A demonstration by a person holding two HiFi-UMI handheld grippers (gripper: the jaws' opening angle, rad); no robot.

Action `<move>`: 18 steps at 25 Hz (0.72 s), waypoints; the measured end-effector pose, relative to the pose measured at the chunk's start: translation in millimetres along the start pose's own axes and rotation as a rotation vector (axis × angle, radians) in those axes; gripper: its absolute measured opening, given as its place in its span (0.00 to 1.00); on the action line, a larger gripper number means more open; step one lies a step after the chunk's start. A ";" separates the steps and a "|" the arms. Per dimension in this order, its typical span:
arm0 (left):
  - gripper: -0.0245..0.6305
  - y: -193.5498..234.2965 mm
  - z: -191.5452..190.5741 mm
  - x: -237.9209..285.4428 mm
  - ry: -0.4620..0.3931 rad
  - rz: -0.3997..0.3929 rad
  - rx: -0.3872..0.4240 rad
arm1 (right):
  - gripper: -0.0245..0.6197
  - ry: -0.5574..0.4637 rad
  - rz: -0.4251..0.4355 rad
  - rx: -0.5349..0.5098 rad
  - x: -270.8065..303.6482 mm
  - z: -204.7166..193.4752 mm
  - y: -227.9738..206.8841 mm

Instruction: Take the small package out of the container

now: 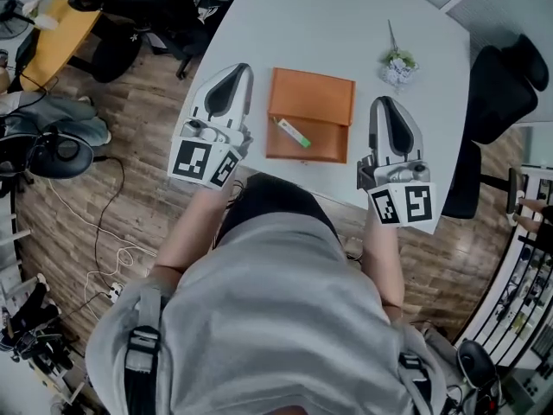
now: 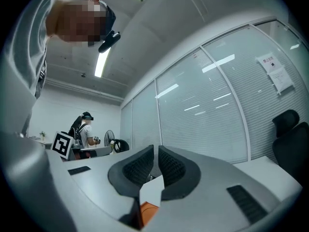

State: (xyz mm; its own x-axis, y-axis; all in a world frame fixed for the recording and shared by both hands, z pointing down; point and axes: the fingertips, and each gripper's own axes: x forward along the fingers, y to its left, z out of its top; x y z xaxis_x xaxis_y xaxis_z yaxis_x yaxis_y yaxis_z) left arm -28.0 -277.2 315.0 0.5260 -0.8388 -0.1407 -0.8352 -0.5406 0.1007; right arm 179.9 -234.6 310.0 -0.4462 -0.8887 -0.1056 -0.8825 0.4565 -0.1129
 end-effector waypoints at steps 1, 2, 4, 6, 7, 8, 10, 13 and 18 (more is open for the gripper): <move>0.07 2.0 -3.4 5.6 0.003 0.000 -0.004 | 0.13 0.014 0.003 0.004 3.2 -6.0 -2.6; 0.07 3.8 -6.9 10.2 0.006 -0.003 -0.010 | 0.13 0.029 0.003 0.011 5.7 -12.3 -4.5; 0.07 7.8 -12.8 17.0 0.015 -0.016 -0.021 | 0.13 0.059 -0.001 0.027 10.0 -24.8 -5.7; 0.07 14.9 -18.0 23.7 0.023 -0.026 -0.032 | 0.13 0.097 0.007 0.040 18.1 -39.4 -3.8; 0.07 19.5 -21.4 27.6 0.030 -0.028 -0.040 | 0.13 0.125 0.019 0.045 23.7 -48.9 -1.9; 0.07 24.5 -25.3 31.9 0.039 -0.030 -0.046 | 0.13 0.157 0.038 0.047 29.8 -60.3 1.0; 0.07 33.5 -32.4 39.8 0.055 -0.035 -0.050 | 0.13 0.236 0.094 0.037 40.6 -89.0 9.9; 0.07 39.6 -39.8 42.7 0.074 -0.042 -0.055 | 0.13 0.395 0.188 0.021 41.0 -145.4 31.2; 0.07 50.2 -51.2 46.6 0.106 -0.053 -0.064 | 0.13 0.686 0.320 -0.007 32.8 -246.0 65.2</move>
State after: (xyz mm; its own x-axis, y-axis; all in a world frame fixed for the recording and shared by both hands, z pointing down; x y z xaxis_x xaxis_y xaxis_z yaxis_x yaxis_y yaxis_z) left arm -37.2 -346.8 363.9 0.5857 -0.8094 -0.0433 -0.7958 -0.5844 0.1591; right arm 71.3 -244.5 542.2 -0.6714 -0.5411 0.5064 -0.6941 0.6986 -0.1738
